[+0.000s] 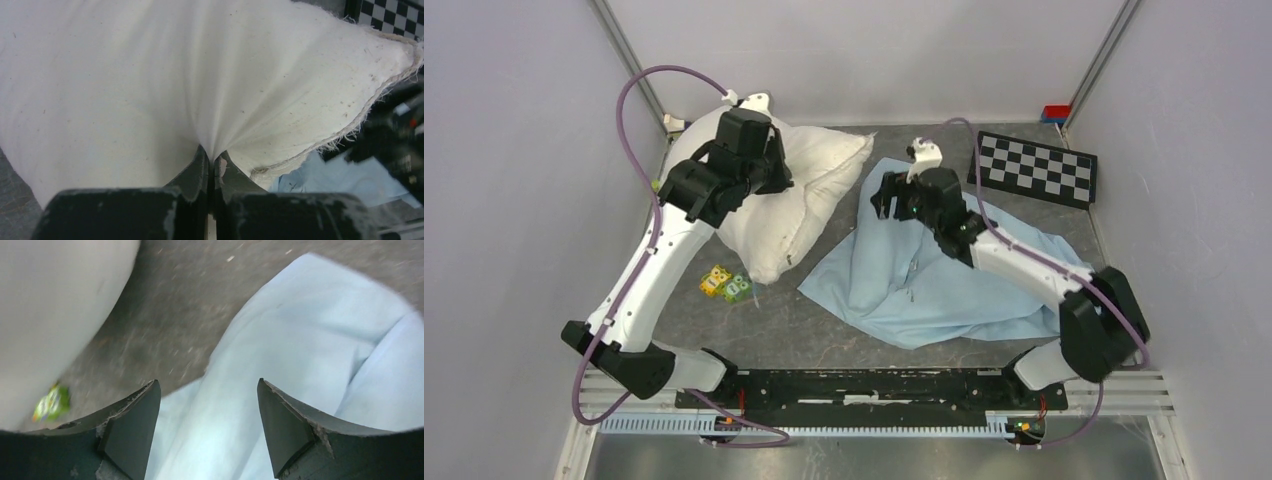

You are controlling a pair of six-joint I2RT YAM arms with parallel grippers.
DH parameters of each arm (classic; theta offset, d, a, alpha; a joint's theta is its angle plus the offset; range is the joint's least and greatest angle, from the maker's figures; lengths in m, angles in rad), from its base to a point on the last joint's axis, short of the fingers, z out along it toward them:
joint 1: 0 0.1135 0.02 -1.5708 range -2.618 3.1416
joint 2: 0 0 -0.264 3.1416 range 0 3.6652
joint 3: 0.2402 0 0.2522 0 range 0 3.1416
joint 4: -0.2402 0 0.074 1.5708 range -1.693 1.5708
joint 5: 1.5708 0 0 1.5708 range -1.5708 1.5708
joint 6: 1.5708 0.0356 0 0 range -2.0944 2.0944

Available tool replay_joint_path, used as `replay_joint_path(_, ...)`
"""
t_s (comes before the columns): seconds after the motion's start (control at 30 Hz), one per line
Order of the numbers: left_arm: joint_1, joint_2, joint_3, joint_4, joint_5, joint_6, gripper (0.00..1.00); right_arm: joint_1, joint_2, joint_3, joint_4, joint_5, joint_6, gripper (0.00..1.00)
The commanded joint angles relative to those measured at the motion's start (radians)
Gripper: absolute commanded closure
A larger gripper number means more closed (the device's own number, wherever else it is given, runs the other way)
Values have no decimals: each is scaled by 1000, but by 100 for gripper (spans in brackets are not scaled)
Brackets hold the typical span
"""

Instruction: Put the pillow into the pillowcase

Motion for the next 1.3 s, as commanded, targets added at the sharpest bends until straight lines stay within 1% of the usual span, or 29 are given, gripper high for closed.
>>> replay_joint_path(0.0,112,-28,73,105,52,-81,98,122,-159,-178,64,31,-30,24)
replay_joint_path(0.1,162,-7,114,130,93,-124,98,205,-178,-262,118,29,-21,31)
replay_joint_path(0.13,175,1,126,140,108,-132,98,247,-170,-271,140,31,-27,32)
replay_joint_path(0.23,231,41,187,139,171,-167,98,356,-101,-245,168,50,-61,34)
replay_joint_path(0.3,254,72,228,135,196,-177,98,399,-34,-215,186,51,-79,34)
replay_joint_path(0.4,271,106,285,123,216,-181,98,441,59,-171,207,46,-93,34)
replay_joint_path(0.53,288,144,336,112,236,-178,98,479,185,-109,185,55,-108,34)
replay_joint_path(0.67,295,163,358,104,251,-172,98,495,256,-96,176,81,-111,33)
replay_joint_path(0.73,296,167,359,104,252,-171,98,497,279,-95,175,89,-116,36)
replay_joint_path(0.8,299,171,361,103,252,-170,98,502,292,-90,170,95,-120,45)
replay_joint_path(0.9,301,179,365,102,253,-164,98,513,300,-67,148,93,-133,67)
replay_joint_path(0.97,303,184,365,103,253,-161,98,531,285,-47,127,85,-148,87)
replay_joint_path(1.03,303,187,365,104,253,-159,98,558,249,-27,109,68,-158,99)
replay_joint_path(1.17,303,191,357,104,296,-160,97,623,169,-23,123,-9,-147,100)
replay_joint_path(1.27,303,187,330,110,321,-161,98,661,174,-48,170,-71,-109,100)
